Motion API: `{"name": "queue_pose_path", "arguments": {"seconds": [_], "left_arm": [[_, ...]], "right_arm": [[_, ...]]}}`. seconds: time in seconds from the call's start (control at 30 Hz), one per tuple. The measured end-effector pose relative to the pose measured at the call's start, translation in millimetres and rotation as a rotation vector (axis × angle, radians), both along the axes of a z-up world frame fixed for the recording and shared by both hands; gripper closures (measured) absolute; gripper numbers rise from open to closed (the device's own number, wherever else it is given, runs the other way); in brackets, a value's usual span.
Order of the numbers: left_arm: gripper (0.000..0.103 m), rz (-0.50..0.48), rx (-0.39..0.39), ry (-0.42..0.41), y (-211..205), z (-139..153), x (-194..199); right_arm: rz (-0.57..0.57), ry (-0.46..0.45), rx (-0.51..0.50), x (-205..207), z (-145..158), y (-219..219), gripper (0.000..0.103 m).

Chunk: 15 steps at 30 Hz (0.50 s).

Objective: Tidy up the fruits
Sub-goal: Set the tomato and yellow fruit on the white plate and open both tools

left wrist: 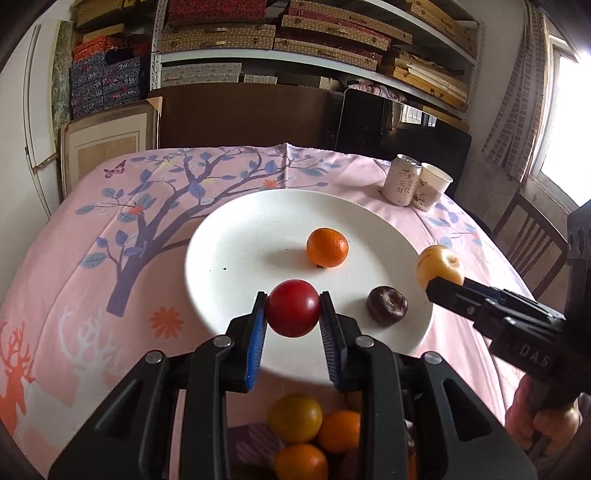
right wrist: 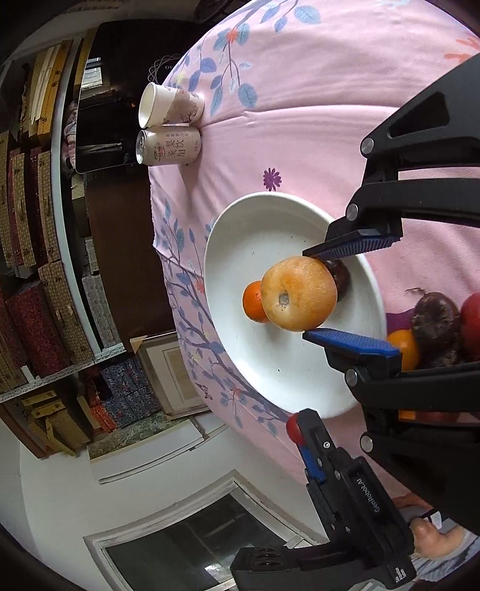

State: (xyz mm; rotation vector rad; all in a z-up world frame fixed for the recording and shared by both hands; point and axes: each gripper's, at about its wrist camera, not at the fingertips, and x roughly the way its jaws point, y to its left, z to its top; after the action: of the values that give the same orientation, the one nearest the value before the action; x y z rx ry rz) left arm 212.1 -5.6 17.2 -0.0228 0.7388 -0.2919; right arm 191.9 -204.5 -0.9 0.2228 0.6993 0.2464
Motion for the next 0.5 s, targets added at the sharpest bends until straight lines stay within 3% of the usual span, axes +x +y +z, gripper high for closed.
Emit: {"name": "queue_pose_path", "arguments": {"seconds": [0.13,0.23,0.27,0.33,0.4,0.5], "left_arm": [[0.075,0.008,-0.033,0.025,1.2,-7.2,19.5],[0.062,0.002,-0.032,0.061,3.9,-12.7,26.6],[0.056,0.002,-0.033,0.068,4.7,-14.2,27.5],[0.049,0.007,-0.022,0.074,6.1,-15.7,28.0],[0.039,0.012,-0.014,0.065,7.9,-15.0,25.5],[0.039,0.018,-0.004,0.046,13.5,-11.4,16.8]], "right_arm": [[-0.012,0.028,-0.030,24.7,-13.5,2.3,0.065],[-0.016,0.050,0.003,36.6,-21.2,-2.4,0.062],[-0.009,0.055,0.008,38.0,-23.0,-2.8,0.058],[-0.029,0.036,-0.009,35.4,-21.2,-3.4,0.037],[-0.036,0.007,-0.012,30.7,-13.9,-5.4,0.036],[-0.044,-0.027,0.031,17.9,-3.4,-14.7,0.036]]}}
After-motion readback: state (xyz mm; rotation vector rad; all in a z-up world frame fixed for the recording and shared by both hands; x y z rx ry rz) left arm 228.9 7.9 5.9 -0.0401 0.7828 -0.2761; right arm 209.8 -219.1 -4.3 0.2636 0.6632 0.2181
